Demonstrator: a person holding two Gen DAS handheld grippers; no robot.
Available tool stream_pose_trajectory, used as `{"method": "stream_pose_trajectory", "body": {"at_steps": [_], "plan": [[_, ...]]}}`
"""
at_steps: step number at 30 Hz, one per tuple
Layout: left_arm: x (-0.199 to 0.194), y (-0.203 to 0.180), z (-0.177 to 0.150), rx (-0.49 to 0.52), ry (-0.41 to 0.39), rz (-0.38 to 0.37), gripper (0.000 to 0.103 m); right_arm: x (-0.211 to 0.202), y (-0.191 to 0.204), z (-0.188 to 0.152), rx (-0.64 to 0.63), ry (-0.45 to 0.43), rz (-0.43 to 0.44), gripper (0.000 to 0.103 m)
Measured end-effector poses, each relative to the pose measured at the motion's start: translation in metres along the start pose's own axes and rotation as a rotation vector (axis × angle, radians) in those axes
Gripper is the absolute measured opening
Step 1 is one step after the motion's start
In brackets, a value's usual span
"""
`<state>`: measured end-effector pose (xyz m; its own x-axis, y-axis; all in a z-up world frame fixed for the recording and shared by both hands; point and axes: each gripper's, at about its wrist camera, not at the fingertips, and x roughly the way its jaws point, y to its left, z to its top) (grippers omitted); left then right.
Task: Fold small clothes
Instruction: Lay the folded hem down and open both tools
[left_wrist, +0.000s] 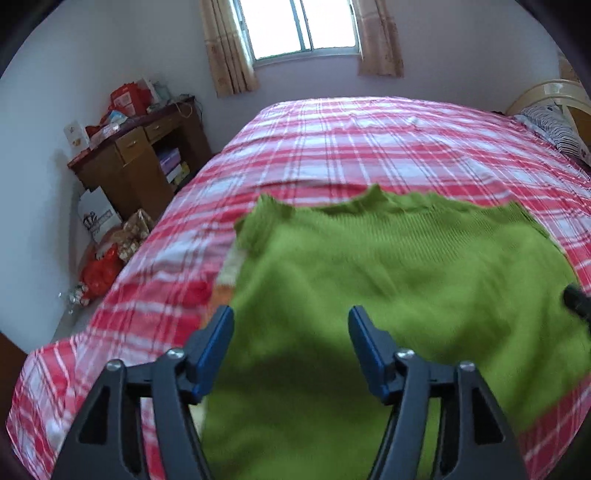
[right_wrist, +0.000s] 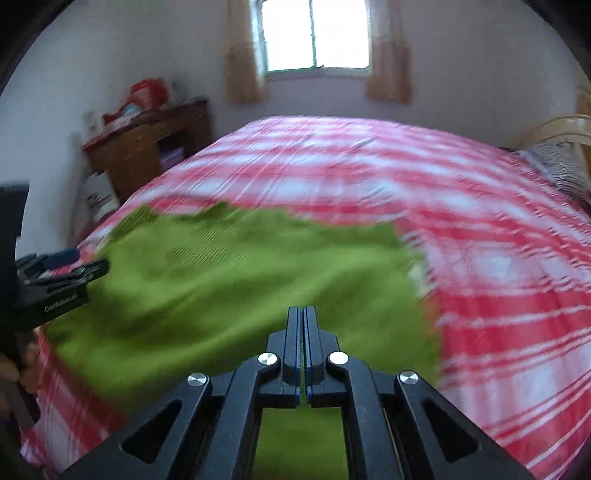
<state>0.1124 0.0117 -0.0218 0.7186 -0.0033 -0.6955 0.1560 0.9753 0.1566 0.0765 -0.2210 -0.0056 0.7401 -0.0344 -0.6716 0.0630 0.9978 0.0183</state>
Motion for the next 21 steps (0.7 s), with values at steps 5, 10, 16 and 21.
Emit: {"method": "stream_pose_trajectory", "body": {"at_steps": [5,10,16,21], "plan": [[-0.002,-0.012,-0.023,0.038,0.020,0.019,0.077,0.014,0.016,-0.039,0.003,0.109,0.030,0.001],[0.008,0.000,-0.045,0.033,0.063,0.088,0.078,-0.002,0.002,-0.059,-0.033,0.098,0.028,0.001],[-0.008,0.055,-0.072,-0.154,0.032,0.036,0.080,-0.018,-0.027,-0.080,0.027,0.091,0.066,0.001],[-0.021,0.101,-0.097,-0.400,0.040,0.029,0.081,-0.038,-0.015,-0.068,0.021,0.091,-0.021,0.001]]}}
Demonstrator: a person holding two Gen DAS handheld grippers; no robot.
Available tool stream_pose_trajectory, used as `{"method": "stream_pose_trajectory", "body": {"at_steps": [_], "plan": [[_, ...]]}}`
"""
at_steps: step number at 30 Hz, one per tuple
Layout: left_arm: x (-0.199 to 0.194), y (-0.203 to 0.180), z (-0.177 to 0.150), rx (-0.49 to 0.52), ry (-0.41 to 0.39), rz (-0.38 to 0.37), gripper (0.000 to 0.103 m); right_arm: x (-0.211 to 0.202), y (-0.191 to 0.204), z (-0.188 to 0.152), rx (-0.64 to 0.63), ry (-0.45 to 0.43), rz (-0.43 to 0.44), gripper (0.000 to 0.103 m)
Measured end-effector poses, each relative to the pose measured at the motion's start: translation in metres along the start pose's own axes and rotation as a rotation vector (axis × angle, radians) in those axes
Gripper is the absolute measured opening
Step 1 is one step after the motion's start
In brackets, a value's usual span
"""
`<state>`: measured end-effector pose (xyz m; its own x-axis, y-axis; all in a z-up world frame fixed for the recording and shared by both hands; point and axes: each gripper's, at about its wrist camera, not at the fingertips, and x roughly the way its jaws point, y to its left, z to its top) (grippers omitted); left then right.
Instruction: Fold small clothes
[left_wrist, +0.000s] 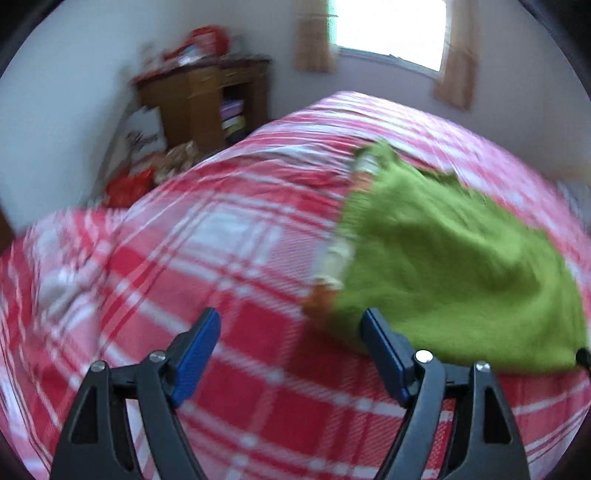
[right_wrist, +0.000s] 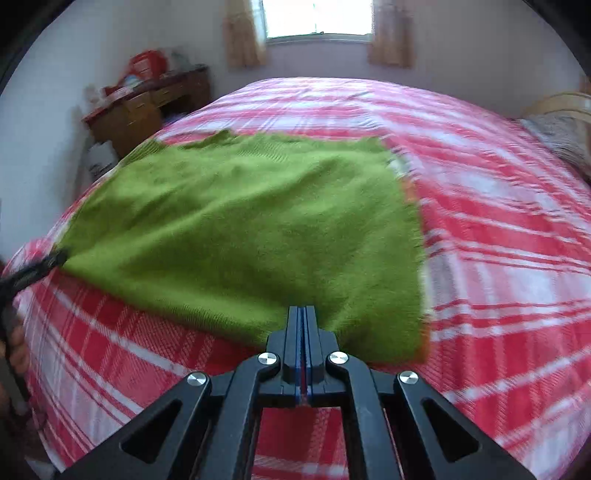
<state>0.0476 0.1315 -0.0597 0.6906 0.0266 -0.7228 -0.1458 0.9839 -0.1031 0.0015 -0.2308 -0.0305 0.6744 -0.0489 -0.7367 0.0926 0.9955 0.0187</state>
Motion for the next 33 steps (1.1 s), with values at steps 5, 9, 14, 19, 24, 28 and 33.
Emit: {"method": "stream_pose_trajectory", "body": {"at_steps": [5,9,14,19,24,28,33], "plan": [[0.001,-0.002,-0.013,-0.155,0.046,-0.127,0.081,-0.013,0.044,0.009,-0.071,-0.124,0.091,0.001],[0.010,-0.028,-0.014,-0.129,0.020,-0.116,0.092,0.016,0.067,0.000,-0.078,-0.048,0.134,0.001],[0.022,-0.035,0.002,-0.193,-0.017,-0.166,0.092,0.028,0.066,-0.012,-0.066,-0.057,0.142,0.001],[0.030,-0.029,0.011,-0.328,-0.063,-0.220,0.069,0.029,0.063,-0.017,-0.054,-0.071,0.155,0.001],[0.033,-0.036,0.009,-0.305,-0.084,-0.179,0.024,0.028,0.055,-0.019,-0.027,-0.078,0.191,0.001],[0.033,-0.038,0.019,-0.307,-0.062,-0.216,0.019,0.029,0.051,-0.019,-0.001,-0.077,0.220,0.001],[0.013,-0.061,0.029,-0.206,-0.132,-0.186,0.017,0.030,0.049,-0.018,0.012,-0.078,0.234,0.001]]}}
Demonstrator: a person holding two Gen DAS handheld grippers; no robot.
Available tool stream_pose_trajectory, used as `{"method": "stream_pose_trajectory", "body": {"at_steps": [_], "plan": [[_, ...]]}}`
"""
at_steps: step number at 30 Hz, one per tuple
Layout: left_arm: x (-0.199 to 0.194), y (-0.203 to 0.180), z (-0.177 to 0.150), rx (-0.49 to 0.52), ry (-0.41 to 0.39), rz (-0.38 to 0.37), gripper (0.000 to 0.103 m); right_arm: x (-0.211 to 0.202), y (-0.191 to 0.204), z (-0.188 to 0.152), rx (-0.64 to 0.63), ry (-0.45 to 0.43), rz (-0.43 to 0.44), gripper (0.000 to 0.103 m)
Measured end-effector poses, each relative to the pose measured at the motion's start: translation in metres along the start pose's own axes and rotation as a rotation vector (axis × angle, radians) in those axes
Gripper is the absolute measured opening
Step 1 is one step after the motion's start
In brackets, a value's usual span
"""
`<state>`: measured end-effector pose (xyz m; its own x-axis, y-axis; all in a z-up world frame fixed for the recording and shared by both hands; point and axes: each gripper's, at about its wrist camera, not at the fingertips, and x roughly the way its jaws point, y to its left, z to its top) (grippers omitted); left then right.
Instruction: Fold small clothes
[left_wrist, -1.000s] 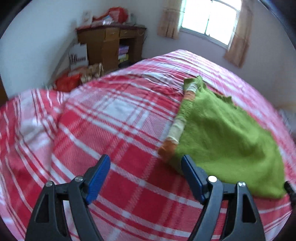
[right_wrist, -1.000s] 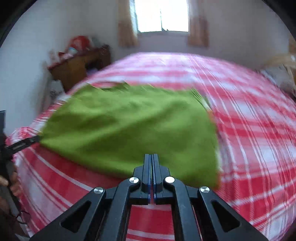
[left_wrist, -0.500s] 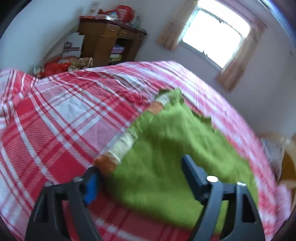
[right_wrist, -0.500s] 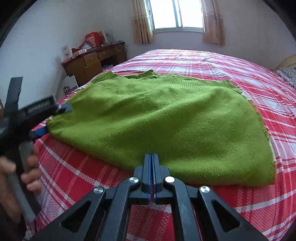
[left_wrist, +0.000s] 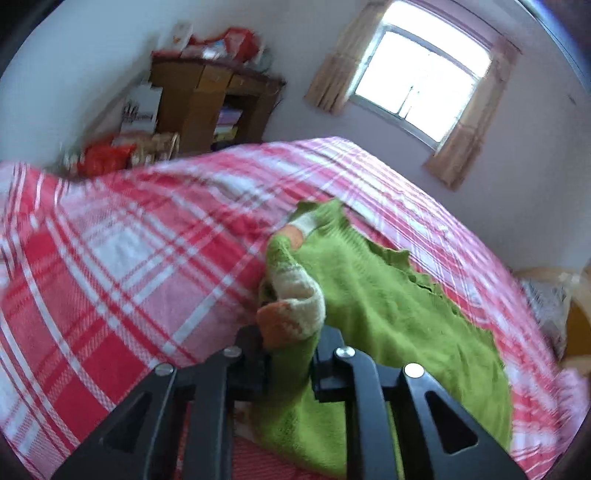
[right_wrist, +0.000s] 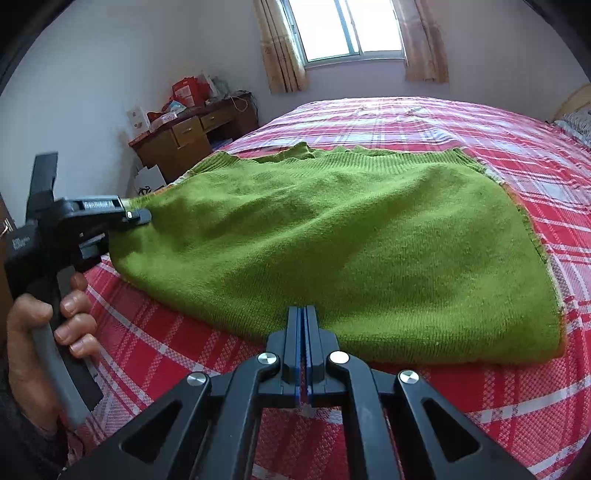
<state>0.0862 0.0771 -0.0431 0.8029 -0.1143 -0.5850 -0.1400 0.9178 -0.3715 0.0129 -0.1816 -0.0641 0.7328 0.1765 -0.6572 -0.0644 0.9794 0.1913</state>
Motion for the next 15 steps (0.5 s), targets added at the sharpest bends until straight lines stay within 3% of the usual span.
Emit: {"method": "stream_pose_trajectory", "body": {"at_steps": [3,8,15], "plan": [[-0.010,-0.022,0.001,0.085,-0.037,-0.018,0.016,0.000,-0.002,0.000,0.012,-0.001,0.012,0.001],[-0.019,-0.064,-0.014,0.309,-0.087,-0.014,0.015,0.000,-0.008,-0.001,0.045,-0.003,0.045,0.001],[-0.004,-0.089,-0.043,0.461,-0.020,-0.049,0.014,0.000,-0.011,0.000,0.063,-0.004,0.061,0.001]]}}
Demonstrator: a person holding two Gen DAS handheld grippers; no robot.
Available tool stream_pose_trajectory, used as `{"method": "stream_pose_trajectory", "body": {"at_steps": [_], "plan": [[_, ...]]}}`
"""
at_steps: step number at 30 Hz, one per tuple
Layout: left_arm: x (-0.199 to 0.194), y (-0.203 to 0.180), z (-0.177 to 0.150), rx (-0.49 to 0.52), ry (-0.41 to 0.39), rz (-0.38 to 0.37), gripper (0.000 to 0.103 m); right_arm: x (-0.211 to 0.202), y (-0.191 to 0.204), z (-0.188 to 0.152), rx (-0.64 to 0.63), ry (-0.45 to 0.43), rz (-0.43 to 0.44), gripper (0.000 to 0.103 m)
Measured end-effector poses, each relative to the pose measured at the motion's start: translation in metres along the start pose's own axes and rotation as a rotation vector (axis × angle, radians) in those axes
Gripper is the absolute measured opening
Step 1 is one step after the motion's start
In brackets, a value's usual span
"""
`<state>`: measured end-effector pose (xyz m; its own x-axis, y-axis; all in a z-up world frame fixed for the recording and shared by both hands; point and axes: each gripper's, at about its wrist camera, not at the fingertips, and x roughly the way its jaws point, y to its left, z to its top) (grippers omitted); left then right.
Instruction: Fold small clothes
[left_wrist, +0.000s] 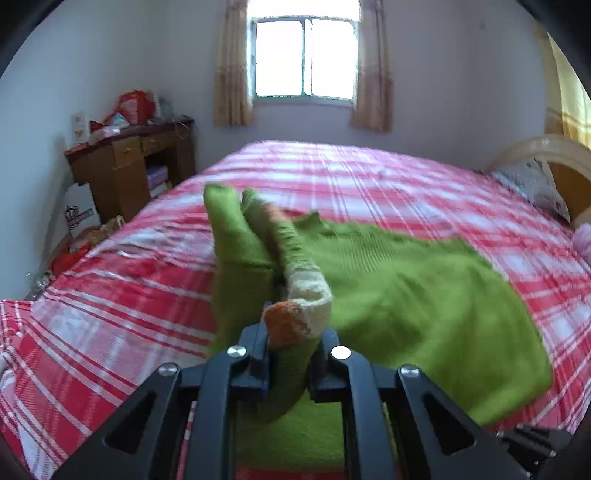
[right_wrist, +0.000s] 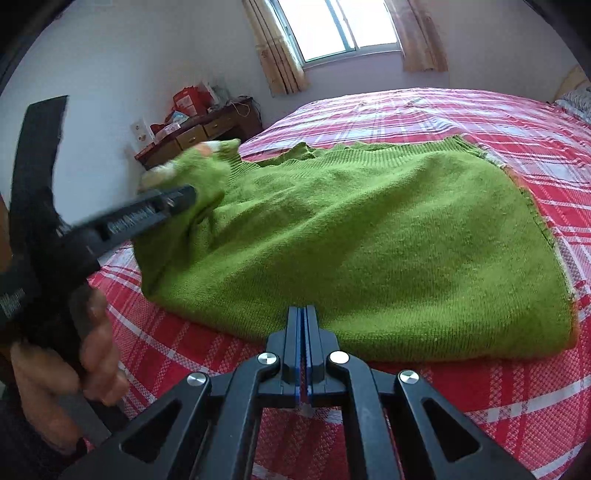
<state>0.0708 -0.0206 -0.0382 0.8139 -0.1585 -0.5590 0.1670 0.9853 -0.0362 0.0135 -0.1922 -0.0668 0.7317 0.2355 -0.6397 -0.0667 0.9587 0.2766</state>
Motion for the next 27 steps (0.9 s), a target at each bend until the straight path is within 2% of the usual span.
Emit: {"method": "stream_pose_trajectory", "body": {"at_steps": [3,7,15,18,22,23,24,25,26,27], "plan": [[0.008,-0.006,-0.007,0.012,0.043,-0.016,0.014,0.001,-0.003,0.001,0.010,0.000,0.009,0.001],[0.009,-0.005,-0.009,0.004,0.059,-0.035,0.014,0.002,-0.008,0.002,0.037,0.004,0.032,0.001],[0.013,-0.011,-0.011,0.024,0.082,-0.018,0.014,0.002,-0.009,0.004,0.065,0.021,0.051,0.001],[0.013,-0.009,-0.011,0.010,0.082,-0.029,0.014,0.002,-0.015,0.019,0.096,0.052,0.089,0.002],[0.012,-0.008,-0.011,-0.003,0.079,-0.036,0.014,0.001,-0.013,0.049,0.106,0.024,0.149,0.002],[0.012,-0.007,-0.011,-0.006,0.078,-0.038,0.014,0.004,-0.012,0.056,0.108,0.025,0.166,0.005],[0.012,-0.006,-0.011,-0.012,0.077,-0.042,0.014,0.011,-0.011,0.065,0.121,0.036,0.189,0.010],[0.012,-0.004,-0.011,-0.018,0.076,-0.047,0.014,0.017,-0.009,0.071,0.133,0.049,0.207,0.038],[0.011,-0.002,-0.012,-0.029,0.074,-0.056,0.014,0.023,-0.008,0.075,0.140,0.057,0.223,0.074],[0.011,0.000,-0.011,-0.037,0.073,-0.062,0.014,0.029,-0.006,0.079,0.154,0.063,0.252,0.081]]}}
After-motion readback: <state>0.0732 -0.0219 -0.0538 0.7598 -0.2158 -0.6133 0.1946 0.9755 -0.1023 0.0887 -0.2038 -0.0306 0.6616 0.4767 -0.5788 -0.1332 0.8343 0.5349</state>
